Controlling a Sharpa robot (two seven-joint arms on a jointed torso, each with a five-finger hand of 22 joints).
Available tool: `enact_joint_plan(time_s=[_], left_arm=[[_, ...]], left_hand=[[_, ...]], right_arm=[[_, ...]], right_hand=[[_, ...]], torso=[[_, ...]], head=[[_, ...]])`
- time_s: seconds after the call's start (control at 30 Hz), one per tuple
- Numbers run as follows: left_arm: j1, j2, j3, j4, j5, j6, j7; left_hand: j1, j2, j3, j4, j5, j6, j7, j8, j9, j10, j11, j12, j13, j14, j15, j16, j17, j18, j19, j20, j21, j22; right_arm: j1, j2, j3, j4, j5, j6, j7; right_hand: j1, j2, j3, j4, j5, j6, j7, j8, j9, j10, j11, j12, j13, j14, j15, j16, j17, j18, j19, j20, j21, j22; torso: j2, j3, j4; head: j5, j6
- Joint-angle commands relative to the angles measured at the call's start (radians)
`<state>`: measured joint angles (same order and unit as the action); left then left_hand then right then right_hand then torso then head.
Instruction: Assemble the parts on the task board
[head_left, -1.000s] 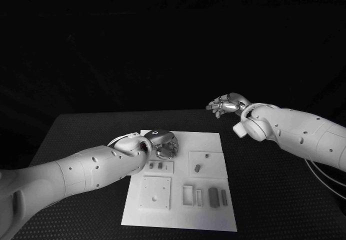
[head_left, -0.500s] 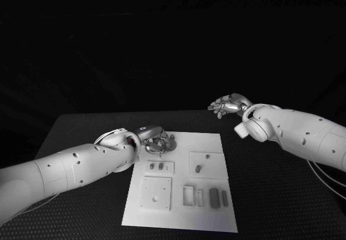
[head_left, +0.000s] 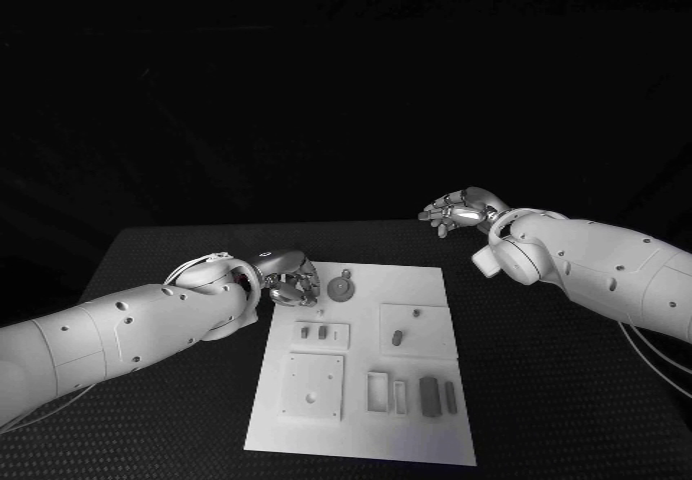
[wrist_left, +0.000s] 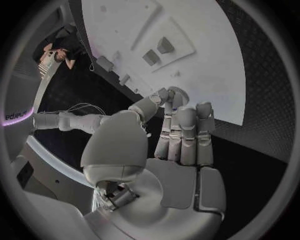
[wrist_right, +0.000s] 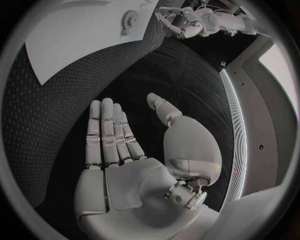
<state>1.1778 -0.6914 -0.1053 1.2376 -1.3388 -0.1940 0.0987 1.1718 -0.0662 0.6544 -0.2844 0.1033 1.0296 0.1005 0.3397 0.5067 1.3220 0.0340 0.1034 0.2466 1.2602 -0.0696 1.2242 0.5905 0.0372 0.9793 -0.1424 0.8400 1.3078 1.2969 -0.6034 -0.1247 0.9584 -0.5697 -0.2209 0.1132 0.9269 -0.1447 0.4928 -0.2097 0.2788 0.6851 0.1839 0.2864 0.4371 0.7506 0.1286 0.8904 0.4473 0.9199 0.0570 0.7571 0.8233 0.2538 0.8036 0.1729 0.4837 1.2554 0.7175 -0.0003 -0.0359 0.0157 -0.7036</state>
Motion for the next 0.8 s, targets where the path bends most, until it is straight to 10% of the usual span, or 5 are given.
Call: enact_joint_plan(time_s=[0.03,0.8], left_arm=[[0.001,0.006,0.000,0.002,-0.016,0.047,-0.001],[-0.002,0.051,-0.016,-0.052,-0.058,0.053,0.008]], left_hand=[[0.006,0.012,0.004,0.000,0.003,0.008,0.001,0.006,0.001,0.009,0.000,0.006,0.008,0.000,-0.009,0.001,-0.001,0.043,0.000,-0.020,-0.004,0.011],[0.007,0.013,0.005,0.000,0.003,0.007,0.001,0.005,0.001,0.009,0.000,0.005,0.009,0.000,-0.009,-0.001,-0.002,0.042,0.000,-0.020,-0.006,0.010]], right_arm=[[0.000,0.000,0.000,0.001,-0.001,0.011,0.007],[0.000,0.005,0.000,0.000,-0.001,0.012,0.007]], right_hand=[[-0.006,0.005,-0.002,0.002,0.005,-0.005,0.014,0.007,-0.002,-0.006,-0.001,0.003,-0.002,-0.007,0.002,0.003,-0.001,0.008,0.004,0.002,-0.003,0.001],[-0.005,0.006,-0.002,0.002,0.005,-0.005,0.014,0.007,-0.002,-0.006,-0.001,0.004,-0.003,-0.007,0.002,0.003,-0.001,0.008,0.004,0.002,-0.004,0.002]], torso=[[0.001,-0.0001,-0.0022],[0.002,0.0009,-0.0041]], head=[[0.001,-0.002],[0.003,-0.006]])
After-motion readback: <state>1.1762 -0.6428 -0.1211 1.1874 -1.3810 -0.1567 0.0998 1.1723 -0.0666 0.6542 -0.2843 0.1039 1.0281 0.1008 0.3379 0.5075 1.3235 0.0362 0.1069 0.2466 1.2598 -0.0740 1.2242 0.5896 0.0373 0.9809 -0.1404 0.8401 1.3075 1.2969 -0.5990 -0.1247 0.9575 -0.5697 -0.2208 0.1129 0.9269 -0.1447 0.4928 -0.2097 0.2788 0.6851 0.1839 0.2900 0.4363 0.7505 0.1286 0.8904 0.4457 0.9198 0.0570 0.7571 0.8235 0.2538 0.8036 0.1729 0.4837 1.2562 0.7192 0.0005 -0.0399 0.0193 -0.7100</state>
